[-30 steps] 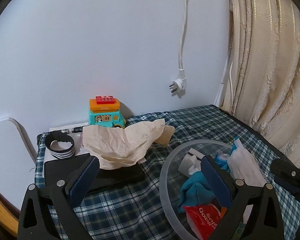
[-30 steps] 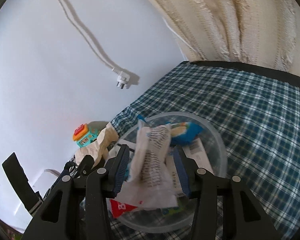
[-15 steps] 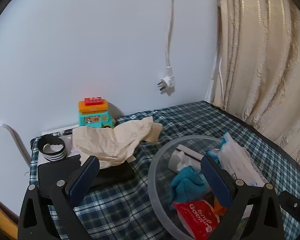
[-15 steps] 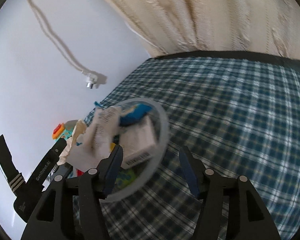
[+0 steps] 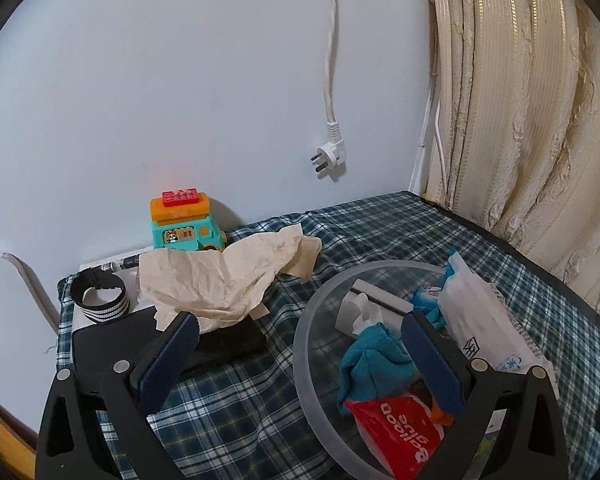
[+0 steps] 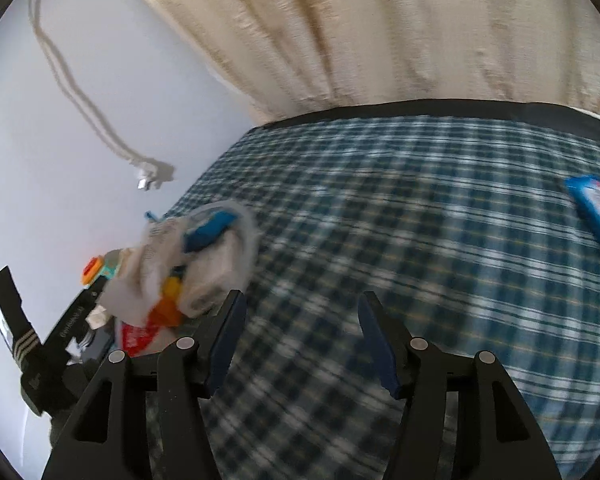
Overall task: Organize objects
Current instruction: 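Move the right gripper to the white rectangular block and grasp it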
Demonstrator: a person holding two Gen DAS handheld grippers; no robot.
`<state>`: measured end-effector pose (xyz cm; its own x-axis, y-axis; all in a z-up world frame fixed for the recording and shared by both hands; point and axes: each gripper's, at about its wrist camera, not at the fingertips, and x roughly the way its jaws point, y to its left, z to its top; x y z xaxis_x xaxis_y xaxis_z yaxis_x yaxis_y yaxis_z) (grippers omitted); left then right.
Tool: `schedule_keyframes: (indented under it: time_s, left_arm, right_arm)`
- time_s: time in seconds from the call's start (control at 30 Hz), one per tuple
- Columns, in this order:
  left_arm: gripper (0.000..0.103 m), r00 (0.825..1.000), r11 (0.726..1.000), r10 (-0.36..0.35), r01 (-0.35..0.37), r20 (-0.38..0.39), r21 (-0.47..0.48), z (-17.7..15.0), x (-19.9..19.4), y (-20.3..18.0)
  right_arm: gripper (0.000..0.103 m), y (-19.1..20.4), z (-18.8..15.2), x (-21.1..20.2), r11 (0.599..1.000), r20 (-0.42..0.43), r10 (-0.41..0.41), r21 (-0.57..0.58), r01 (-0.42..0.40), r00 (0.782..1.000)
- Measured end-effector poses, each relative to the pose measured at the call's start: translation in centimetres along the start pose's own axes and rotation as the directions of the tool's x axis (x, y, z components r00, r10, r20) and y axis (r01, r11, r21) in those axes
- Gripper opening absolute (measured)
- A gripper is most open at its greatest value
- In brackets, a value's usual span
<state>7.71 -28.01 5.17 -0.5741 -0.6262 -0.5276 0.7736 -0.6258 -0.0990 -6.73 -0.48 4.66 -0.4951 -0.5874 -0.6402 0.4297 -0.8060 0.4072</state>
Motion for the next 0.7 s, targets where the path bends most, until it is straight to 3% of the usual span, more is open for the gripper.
schedule_keyframes:
  time_s: [0.17, 0.4, 0.57, 0.7]
  left_arm:
    - [0.103, 1.0, 1.0, 0.022, -0.022, -0.004, 0.013, -0.1, 0.2, -0.2]
    - [0.103, 0.999, 0.998, 0.055, -0.055, 0.002, 0.043, -0.3, 0.2, -0.7]
    - [0.103, 0.999, 0.996, 0.051, -0.051, 0.002, 0.075, -0.5, 0.1, -1.3]
    - [0.103, 0.999, 0.995, 0.041, -0.042, 0.005, 0.092, -0.4, -0.4, -1.6]
  right_arm:
    - [0.061, -3.9, -0.5, -3.3, 0.994, 0.051, -0.113, 0.017, 0.112, 0.992]
    - [0.064, -11.0, -1.2, -8.0, 0.962, 0.084, -0.237, 0.155, 0.223, 0.968]
    - [0.066, -14.8, -1.4, -11.4, 0.927, 0.115, -0.338, 0.212, 0.309, 0.934]
    - [0.07, -17.4, -1.6, -14.3, 0.89, 0.14, -0.428, 0.234, 0.39, 0.893]
